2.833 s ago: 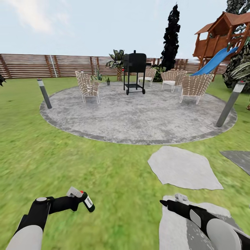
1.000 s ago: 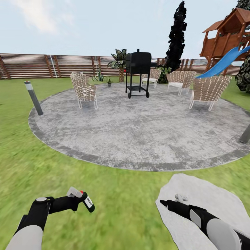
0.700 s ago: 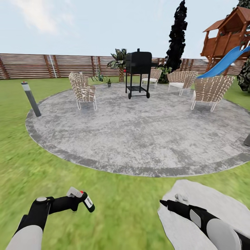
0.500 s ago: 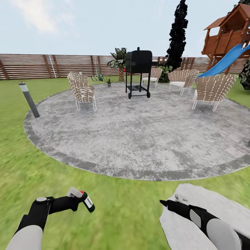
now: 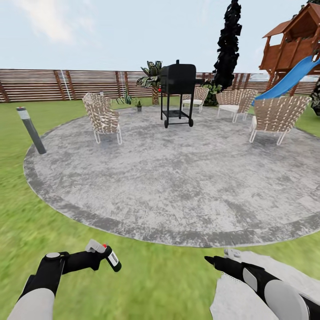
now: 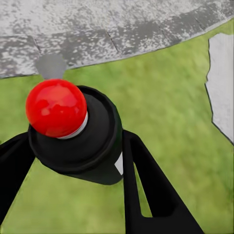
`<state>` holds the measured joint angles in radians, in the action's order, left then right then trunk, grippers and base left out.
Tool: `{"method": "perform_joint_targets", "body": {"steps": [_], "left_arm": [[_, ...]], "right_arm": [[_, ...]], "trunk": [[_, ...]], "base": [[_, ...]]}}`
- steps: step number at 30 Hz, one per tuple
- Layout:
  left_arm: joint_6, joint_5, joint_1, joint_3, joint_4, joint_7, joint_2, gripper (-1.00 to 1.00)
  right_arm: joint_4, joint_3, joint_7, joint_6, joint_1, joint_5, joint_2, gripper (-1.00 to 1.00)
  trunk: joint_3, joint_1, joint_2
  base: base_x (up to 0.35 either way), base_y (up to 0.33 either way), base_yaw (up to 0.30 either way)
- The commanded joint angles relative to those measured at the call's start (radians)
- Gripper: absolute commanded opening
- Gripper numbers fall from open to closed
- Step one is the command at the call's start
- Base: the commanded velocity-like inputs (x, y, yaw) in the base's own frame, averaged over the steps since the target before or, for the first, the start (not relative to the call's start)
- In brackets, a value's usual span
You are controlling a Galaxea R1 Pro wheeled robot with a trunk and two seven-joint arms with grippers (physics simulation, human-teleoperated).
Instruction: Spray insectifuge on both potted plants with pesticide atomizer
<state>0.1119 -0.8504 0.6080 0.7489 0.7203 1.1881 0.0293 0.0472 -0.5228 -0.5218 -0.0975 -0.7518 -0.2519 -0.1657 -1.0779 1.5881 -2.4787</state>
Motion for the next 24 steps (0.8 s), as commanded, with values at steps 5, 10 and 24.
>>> {"method": "perform_joint_targets", "body": {"steps": [5, 10, 24], "left_arm": [[0.009, -0.004, 0.001, 0.004, 0.002, 0.005, -0.001, -1.0], [0.009, -0.004, 0.001, 0.004, 0.001, 0.005, 0.0, -1.0], [0.009, -0.004, 0.001, 0.004, 0.001, 0.005, 0.0, -1.0]], "right_arm": [[0.002, -0.009, -0.004, -0.007, 0.0, -0.007, 0.0, 1.0], [0.002, -0.009, -0.004, -0.007, 0.0, -0.007, 0.0, 1.0], [0.002, -0.009, -0.004, -0.008, 0.0, -0.009, 0.0, 1.0]], "trunk": [[-0.001, 0.0, 0.0], [-0.001, 0.0, 0.0], [-0.001, 0.0, 0.0]], "base": [[0.335, 0.0, 0.0], [0.335, 0.0, 0.0], [0.335, 0.0, 0.0]]}}
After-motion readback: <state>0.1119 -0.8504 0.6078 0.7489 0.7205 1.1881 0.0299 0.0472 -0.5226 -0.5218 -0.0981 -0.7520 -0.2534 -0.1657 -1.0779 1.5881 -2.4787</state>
